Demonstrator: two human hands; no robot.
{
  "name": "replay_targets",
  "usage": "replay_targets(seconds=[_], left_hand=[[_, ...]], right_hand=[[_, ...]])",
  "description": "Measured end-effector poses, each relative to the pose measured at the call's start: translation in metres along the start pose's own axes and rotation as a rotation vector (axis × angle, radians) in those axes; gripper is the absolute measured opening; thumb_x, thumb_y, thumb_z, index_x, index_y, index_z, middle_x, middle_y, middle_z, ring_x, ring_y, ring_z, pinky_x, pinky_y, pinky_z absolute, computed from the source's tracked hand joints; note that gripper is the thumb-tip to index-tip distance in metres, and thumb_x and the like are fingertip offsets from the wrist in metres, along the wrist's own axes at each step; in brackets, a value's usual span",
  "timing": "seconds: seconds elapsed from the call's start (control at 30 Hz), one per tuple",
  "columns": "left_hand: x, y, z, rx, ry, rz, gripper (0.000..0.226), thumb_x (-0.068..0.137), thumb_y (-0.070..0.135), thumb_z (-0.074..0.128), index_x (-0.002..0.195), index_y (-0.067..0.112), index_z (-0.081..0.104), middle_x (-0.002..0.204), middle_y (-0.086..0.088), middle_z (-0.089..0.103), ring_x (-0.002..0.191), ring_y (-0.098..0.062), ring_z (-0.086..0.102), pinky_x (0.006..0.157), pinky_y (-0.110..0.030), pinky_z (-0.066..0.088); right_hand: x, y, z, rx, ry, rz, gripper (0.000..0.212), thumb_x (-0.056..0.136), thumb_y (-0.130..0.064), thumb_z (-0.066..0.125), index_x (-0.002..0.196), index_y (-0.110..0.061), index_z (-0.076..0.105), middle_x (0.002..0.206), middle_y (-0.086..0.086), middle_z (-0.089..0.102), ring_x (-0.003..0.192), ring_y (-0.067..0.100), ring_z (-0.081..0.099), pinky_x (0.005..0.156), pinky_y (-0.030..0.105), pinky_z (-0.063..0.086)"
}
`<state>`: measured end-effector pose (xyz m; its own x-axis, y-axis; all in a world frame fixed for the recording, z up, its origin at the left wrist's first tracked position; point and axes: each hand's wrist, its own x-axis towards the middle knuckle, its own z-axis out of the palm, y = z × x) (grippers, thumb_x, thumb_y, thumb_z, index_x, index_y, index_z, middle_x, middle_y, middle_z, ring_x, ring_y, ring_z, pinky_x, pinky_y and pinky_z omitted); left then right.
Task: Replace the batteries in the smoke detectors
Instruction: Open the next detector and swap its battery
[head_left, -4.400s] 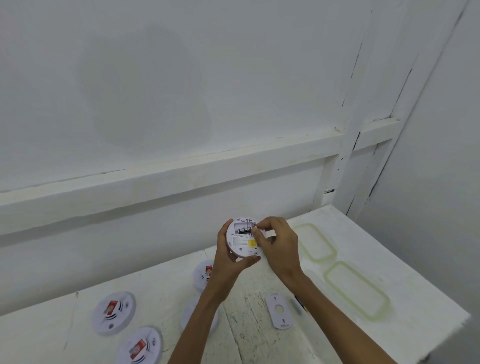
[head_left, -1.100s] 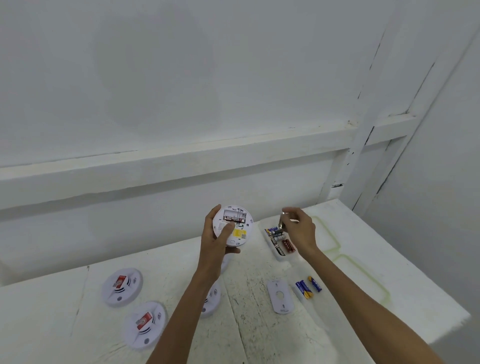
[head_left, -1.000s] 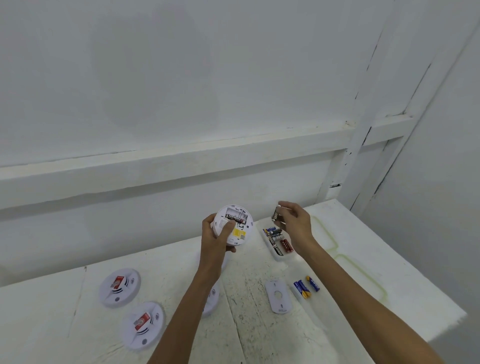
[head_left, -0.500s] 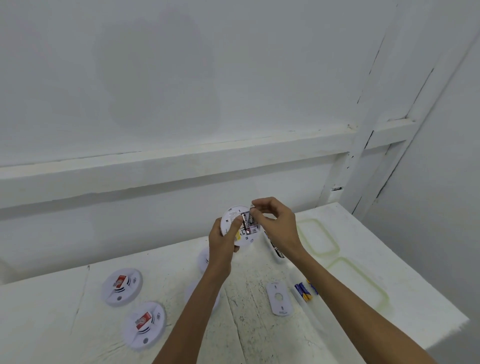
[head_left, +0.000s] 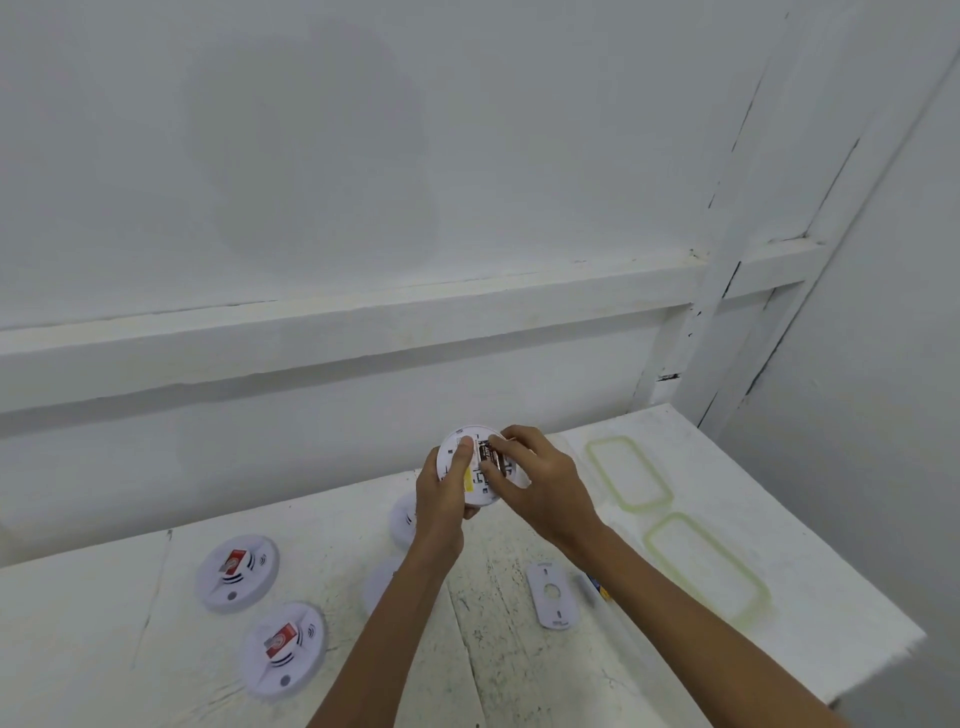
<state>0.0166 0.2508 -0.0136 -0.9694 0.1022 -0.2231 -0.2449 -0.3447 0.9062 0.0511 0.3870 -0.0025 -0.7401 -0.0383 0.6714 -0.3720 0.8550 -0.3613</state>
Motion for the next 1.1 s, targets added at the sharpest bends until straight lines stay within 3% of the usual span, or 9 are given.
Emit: replay_targets(seconds=[0.13, 0.23, 0.3, 0.43, 0.6, 0.73, 0.87, 0.97, 1.1], left_hand=[[-0.005, -0.011, -0.005, -0.007, 0.006, -0.029, 0.018, 0.099, 0.039, 0.064, 0.115, 0.030, 0.067, 0.104, -0.005, 0.076, 0.096, -0.026, 0.073, 0.079, -0.045, 0.058], [-0.007, -0.010, -0.008, 0.014, -0.034, -0.015, 0.018, 0.100, 0.039, 0.063, 0.113, 0.028, 0.068, 0.099, -0.012, 0.076, 0.084, -0.025, 0.070, 0.065, -0.037, 0.050], [-0.004, -0.007, -0.010, 0.059, -0.062, 0.004, 0.023, 0.100, 0.040, 0.062, 0.115, 0.023, 0.068, 0.102, -0.020, 0.073, 0.076, -0.024, 0.065, 0.055, -0.031, 0.044], [0.001, 0.000, -0.010, 0.111, -0.088, 0.022, 0.030, 0.099, 0.040, 0.062, 0.121, 0.020, 0.066, 0.102, -0.020, 0.074, 0.069, -0.021, 0.066, 0.049, -0.027, 0.045], [-0.004, -0.003, -0.017, 0.074, -0.121, -0.044, 0.032, 0.101, 0.042, 0.057, 0.121, 0.019, 0.066, 0.102, -0.018, 0.075, 0.072, -0.021, 0.071, 0.051, -0.028, 0.051], [-0.013, -0.012, -0.028, 0.064, -0.144, -0.224, 0.042, 0.102, 0.054, 0.045, 0.114, 0.023, 0.070, 0.101, -0.012, 0.077, 0.089, -0.027, 0.072, 0.064, -0.033, 0.058], [-0.023, -0.035, -0.041, 0.033, -0.115, -0.298, 0.036, 0.104, 0.042, 0.048, 0.131, 0.021, 0.060, 0.121, -0.016, 0.068, 0.101, -0.034, 0.068, 0.066, -0.038, 0.060], [-0.034, -0.053, -0.048, -0.016, -0.094, -0.339, 0.026, 0.106, 0.034, 0.049, 0.128, 0.027, 0.059, 0.123, -0.015, 0.067, 0.105, -0.036, 0.067, 0.073, -0.044, 0.060], [-0.045, -0.071, -0.055, -0.028, -0.080, -0.364, 0.032, 0.106, 0.035, 0.047, 0.134, 0.026, 0.058, 0.121, -0.013, 0.070, 0.101, -0.032, 0.069, 0.069, -0.041, 0.061]], right_hand=[[-0.015, 0.001, 0.004, -0.024, -0.076, -0.016, 0.040, 0.094, -0.039, 0.065, 0.121, -0.010, 0.069, 0.121, 0.006, 0.064, 0.097, 0.015, 0.066, 0.076, 0.021, 0.056], [-0.020, -0.001, 0.001, 0.072, -0.067, 0.054, 0.043, 0.091, -0.038, 0.070, 0.126, -0.013, 0.066, 0.125, 0.001, 0.064, 0.108, 0.012, 0.064, 0.085, 0.022, 0.055], [-0.021, -0.006, -0.001, 0.235, -0.033, 0.175, 0.043, 0.089, -0.032, 0.074, 0.127, -0.015, 0.063, 0.123, -0.005, 0.064, 0.109, 0.006, 0.063, 0.087, 0.021, 0.055], [-0.019, -0.019, -0.003, 0.543, 0.031, 0.536, 0.040, 0.090, -0.019, 0.073, 0.126, -0.017, 0.057, 0.114, -0.008, 0.067, 0.101, 0.002, 0.067, 0.078, 0.019, 0.058], [-0.017, -0.014, -0.002, 0.755, -0.035, 0.779, 0.021, 0.094, -0.016, 0.067, 0.115, -0.016, 0.065, 0.104, 0.000, 0.074, 0.093, 0.016, 0.073, 0.077, 0.038, 0.063], [-0.025, -0.006, -0.003, 0.802, -0.114, 0.872, 0.016, 0.096, -0.013, 0.064, 0.111, -0.012, 0.067, 0.100, 0.003, 0.076, 0.092, 0.016, 0.074, 0.076, 0.032, 0.062], [-0.048, 0.005, 0.008, 0.760, -0.204, 0.974, 0.017, 0.100, -0.023, 0.059, 0.111, -0.015, 0.069, 0.103, 0.003, 0.076, 0.092, 0.013, 0.073, 0.077, 0.030, 0.062], [-0.068, 0.009, 0.017, 0.661, -0.220, 1.050, 0.023, 0.103, -0.021, 0.049, 0.111, -0.014, 0.069, 0.107, 0.004, 0.074, 0.091, 0.013, 0.073, 0.078, 0.028, 0.061], [-0.096, 0.016, 0.022, 0.229, -0.349, 0.870, 0.026, 0.101, -0.011, 0.047, 0.119, -0.012, 0.066, 0.117, 0.005, 0.071, 0.095, 0.011, 0.066, 0.084, 0.022, 0.051]])
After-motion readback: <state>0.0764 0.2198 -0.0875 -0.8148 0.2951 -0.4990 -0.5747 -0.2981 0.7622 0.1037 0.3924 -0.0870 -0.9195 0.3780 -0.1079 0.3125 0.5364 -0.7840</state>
